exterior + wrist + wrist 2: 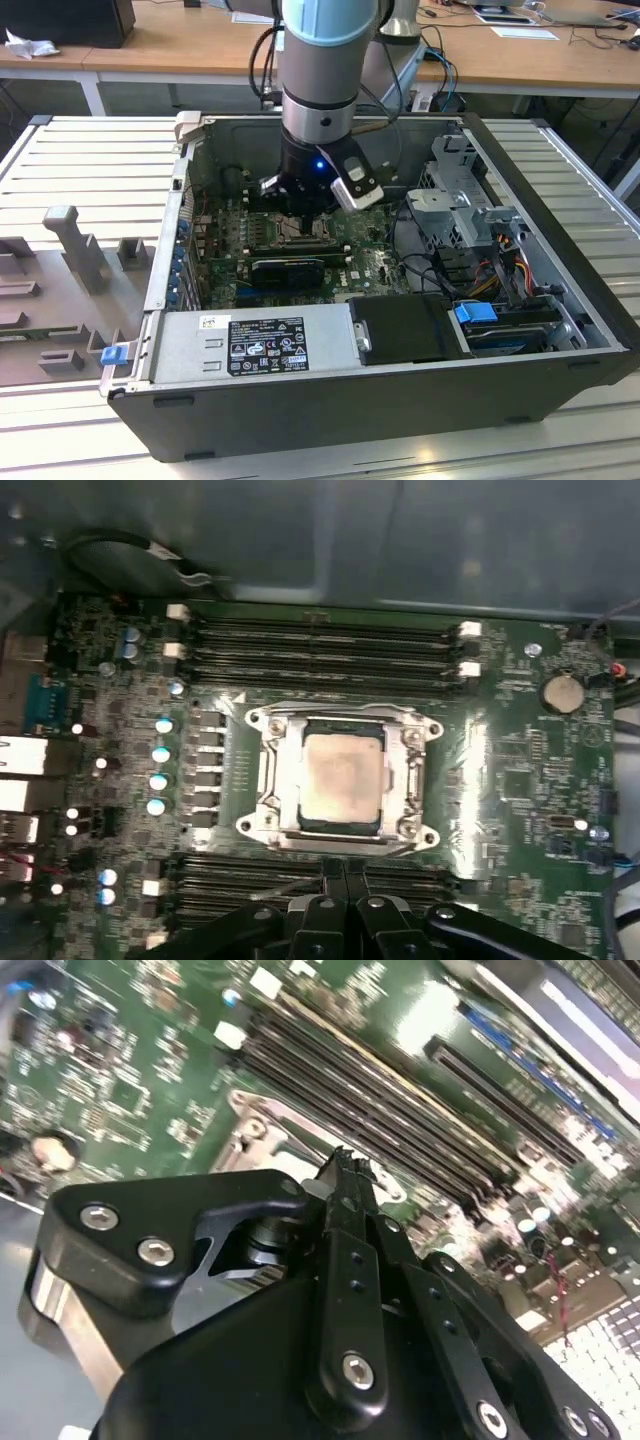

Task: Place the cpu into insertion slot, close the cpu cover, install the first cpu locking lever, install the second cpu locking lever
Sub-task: 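Install the second cpu locking lever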

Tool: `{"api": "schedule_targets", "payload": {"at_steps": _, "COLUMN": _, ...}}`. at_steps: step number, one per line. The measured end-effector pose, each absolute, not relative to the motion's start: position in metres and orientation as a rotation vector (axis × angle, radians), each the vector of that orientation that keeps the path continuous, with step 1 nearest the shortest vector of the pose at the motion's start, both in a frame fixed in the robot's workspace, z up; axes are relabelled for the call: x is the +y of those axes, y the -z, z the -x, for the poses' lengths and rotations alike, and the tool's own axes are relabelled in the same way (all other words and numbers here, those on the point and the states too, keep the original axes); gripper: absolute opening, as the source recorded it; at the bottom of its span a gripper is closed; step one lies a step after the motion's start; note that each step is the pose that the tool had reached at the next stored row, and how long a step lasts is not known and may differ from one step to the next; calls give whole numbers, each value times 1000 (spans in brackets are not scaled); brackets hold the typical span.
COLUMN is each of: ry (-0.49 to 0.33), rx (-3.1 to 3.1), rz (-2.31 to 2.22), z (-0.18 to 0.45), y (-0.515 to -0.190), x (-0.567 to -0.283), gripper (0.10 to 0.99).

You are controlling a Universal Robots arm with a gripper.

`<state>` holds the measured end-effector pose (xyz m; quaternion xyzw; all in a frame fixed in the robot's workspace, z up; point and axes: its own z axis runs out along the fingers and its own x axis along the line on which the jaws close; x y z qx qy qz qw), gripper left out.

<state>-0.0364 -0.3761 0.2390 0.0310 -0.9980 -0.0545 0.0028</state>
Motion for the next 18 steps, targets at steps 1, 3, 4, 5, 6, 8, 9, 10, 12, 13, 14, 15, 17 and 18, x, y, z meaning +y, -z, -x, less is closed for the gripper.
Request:
{"api": "schedule_targets", "payload": {"at_steps": 1, "ry": 172, "rx": -3130, "rz": -98, "z": 39, "y": -238, "x": -376, "gripper": 106}}
{"api": "schedule_targets", "payload": {"at_steps": 3, "ry": 174, "rx": -3129, "rz": -101, "z": 45, "y": -236, "x": -376, "gripper": 106}}
{"api": "schedule_targets", "payload": {"at_steps": 4, "ry": 176, "rx": -3129, "rz": -108, "z": 48, "y": -233, "x": -376, "gripper": 106}}
{"api": "schedule_targets", "payload": {"at_steps": 5, "ry": 176, "rx": -3128, "rz": -115, "z": 49, "y": -231, "x": -376, "gripper": 106}}
{"api": "schedule_targets", "payload": {"at_steps": 6, "ry": 176, "rx": -3127, "rz": -126, "z": 50, "y": -228, "x": -376, "gripper": 106}}
{"api": "schedule_targets", "payload": {"at_steps": 8, "ry": 177, "rx": -3126, "rz": -140, "z": 51, "y": -224, "x": -376, "gripper": 106}}
{"api": "schedule_targets", "payload": {"at_steps": 9, "ry": 177, "rx": -3126, "rz": -147, "z": 52, "y": -222, "x": -376, "gripper": 106}}
{"api": "schedule_targets", "payload": {"at_steps": 10, "ry": 178, "rx": -3125, "rz": -155, "z": 53, "y": -220, "x": -376, "gripper": 106}}
{"api": "schedule_targets", "payload": {"at_steps": 12, "ry": 203, "rx": -3122, "rz": -178, "z": 57, "y": -214, "x": -378, "gripper": 106}}
{"api": "schedule_targets", "payload": {"at_steps": 13, "ry": 212, "rx": -3122, "rz": -179, "z": 59, "y": -214, "x": -380, "gripper": 106}}
{"api": "schedule_targets", "payload": {"at_steps": 14, "ry": 230, "rx": -3121, "rz": -181, "z": 61, "y": -213, "x": -382, "gripper": 106}}
{"api": "schedule_targets", "payload": {"at_steps": 15, "ry": 237, "rx": -3121, "rz": -181, "z": 62, "y": -213, "x": -382, "gripper": 106}}
{"api": "schedule_targets", "payload": {"at_steps": 17, "ry": 268, "rx": -3120, "rz": -184, "z": 66, "y": -211, "x": -385, "gripper": 106}}
{"api": "schedule_targets", "payload": {"at_steps": 18, "ry": 296, "rx": -3118, "rz": -186, "z": 70, "y": -210, "x": -387, "gripper": 106}}
